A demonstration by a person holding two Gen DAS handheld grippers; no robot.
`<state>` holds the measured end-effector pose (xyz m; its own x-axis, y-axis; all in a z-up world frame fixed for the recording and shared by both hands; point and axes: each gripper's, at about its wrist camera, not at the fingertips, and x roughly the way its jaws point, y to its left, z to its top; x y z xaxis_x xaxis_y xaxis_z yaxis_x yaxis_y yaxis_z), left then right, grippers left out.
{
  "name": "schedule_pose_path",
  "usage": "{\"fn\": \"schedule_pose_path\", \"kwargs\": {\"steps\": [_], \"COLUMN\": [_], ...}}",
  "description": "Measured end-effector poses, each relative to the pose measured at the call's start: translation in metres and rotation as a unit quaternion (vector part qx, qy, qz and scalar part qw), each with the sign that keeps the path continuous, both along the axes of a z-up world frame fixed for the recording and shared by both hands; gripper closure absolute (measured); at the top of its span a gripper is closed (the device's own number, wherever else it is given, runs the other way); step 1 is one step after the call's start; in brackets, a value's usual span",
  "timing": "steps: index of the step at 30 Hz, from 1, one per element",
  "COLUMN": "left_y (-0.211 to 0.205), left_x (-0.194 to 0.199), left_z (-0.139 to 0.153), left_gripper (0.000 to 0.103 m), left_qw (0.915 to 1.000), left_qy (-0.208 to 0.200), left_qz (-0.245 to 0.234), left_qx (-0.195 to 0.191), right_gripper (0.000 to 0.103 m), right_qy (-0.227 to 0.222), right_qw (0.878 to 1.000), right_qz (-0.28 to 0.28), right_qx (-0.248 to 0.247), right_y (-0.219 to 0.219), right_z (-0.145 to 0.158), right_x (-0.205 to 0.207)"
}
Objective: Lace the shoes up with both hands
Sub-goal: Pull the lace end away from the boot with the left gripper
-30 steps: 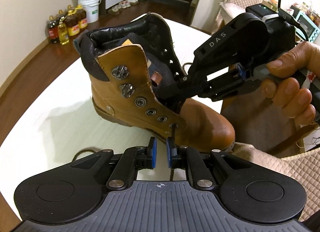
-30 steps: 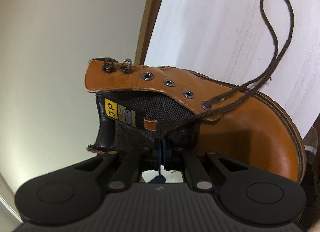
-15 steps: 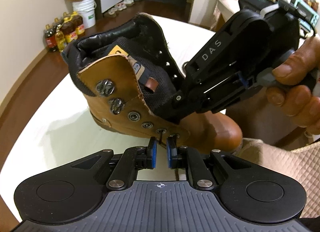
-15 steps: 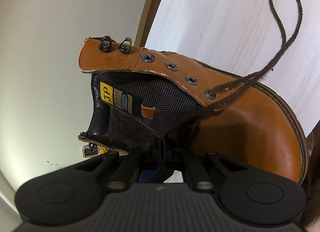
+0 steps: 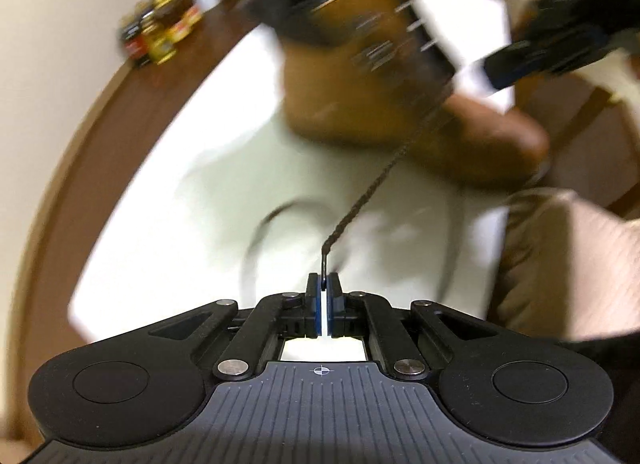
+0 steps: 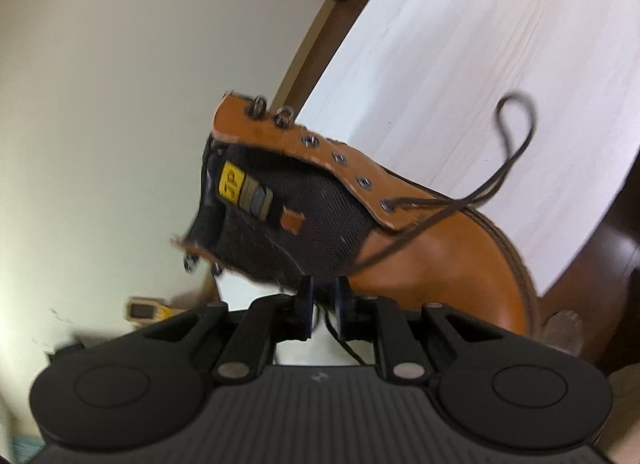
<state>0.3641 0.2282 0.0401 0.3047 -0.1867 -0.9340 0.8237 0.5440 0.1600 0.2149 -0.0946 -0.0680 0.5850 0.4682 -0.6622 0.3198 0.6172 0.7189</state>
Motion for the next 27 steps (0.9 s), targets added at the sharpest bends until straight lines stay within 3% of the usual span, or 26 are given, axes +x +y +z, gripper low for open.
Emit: {"fn": "schedule_pose_path", "kwargs": {"steps": [3,4,6,9,13,17,21,27], "left_y": [0.026,0.031,0.049,0.066,0.084,0.084,0.072,0.067], "left_x": [0.012,0.014,0.022,0.037,0.064,0.093,0.111,0.111], "left_z": [0.002,0.001,-0.011,-0.026,-0.025,-0.027,-0.030,-0.034], "left_gripper": [0.101,0.101,0.101,0.101,0.101,0.101,0.101,0.101], "left_qw": [0.9993,0.9990,0.9953,0.9897,0.9911,0.9926,0.9933,0.9930], "left_qy": [-0.018,-0.018,-0.024,-0.048,-0.063,-0.079,-0.082,-0.080], "left_qz": [0.004,0.001,-0.033,-0.069,-0.074,-0.068,-0.073,-0.085], "left_qx": [0.032,0.040,0.088,0.116,0.090,0.063,0.036,0.018], "right_gripper": [0.089,0.089,0.089,0.089,0.089,0.089,0.087,0.086], "right_qy": [0.008,0.010,0.023,0.024,0.024,0.019,0.018,0.043], "right_qw": [0.999,0.999,0.997,0.997,0.996,0.991,0.972,0.960], "right_qz": [0.030,0.036,0.044,0.031,-0.005,0.018,0.060,-0.004], "right_qx": [-0.029,-0.035,-0.052,-0.063,-0.082,-0.131,-0.227,-0.275], "right_y": [0.013,0.024,0.055,0.075,0.116,0.166,0.209,0.212], "right_z": [0.009,0.013,0.010,0.013,0.015,0.009,-0.001,-0.026], "right_x": [-0.018,-0.008,0.000,0.000,-0.012,0.016,0.059,0.094]}}
